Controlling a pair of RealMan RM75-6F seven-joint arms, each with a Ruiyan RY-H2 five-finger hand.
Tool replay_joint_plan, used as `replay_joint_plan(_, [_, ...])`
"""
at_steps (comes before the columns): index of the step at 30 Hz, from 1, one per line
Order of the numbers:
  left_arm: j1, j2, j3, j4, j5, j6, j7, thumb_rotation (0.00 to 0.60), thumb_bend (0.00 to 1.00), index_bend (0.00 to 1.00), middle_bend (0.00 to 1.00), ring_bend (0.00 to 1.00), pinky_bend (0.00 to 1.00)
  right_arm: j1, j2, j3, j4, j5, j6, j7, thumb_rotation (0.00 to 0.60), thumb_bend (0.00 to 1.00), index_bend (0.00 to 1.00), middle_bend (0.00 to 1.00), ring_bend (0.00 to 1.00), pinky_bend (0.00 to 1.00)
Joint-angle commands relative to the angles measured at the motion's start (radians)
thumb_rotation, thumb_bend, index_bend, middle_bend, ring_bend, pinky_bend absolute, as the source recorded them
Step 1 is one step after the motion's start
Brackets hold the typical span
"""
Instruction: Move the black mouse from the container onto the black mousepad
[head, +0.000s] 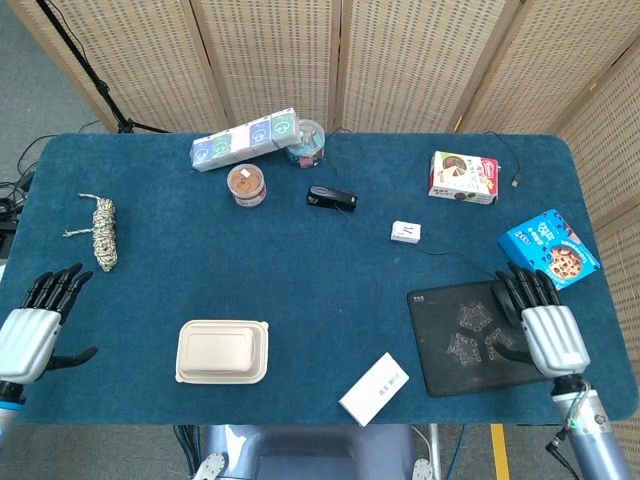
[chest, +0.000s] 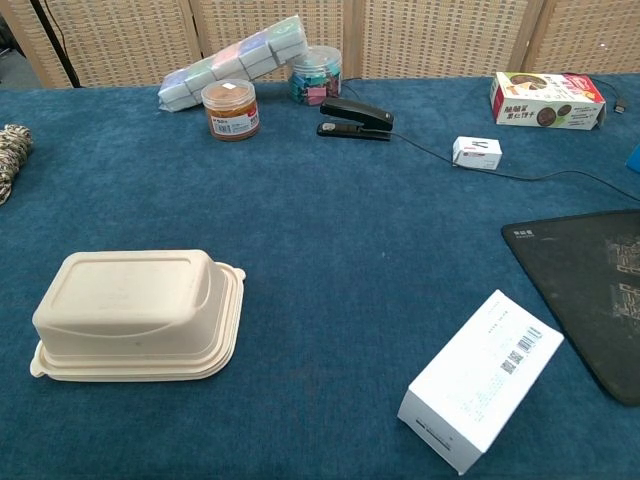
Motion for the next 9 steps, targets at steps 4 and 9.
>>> replay_joint_plan(4, [0.037, -0.03, 0.011, 0.068, 0.009, 0.047, -0.014, 0.6, 0.03, 0.0, 0.0, 0.0, 0.0, -0.11, 0.029, -0.062, 0.066, -0.077, 0.154, 0.024, 0.6, 0.0, 0.0, 0.0, 0.0, 0.0])
replay_joint_plan(9, [0.048, -0.048, 0.006, 0.11, 0.019, 0.07, -0.02, 0.6, 0.03, 0.0, 0.0, 0.0, 0.0, -0.139, 0.023, -0.052, 0.07, -0.103, 0.225, -0.013, 0.6, 0.0, 0.0, 0.0, 0.0, 0.0])
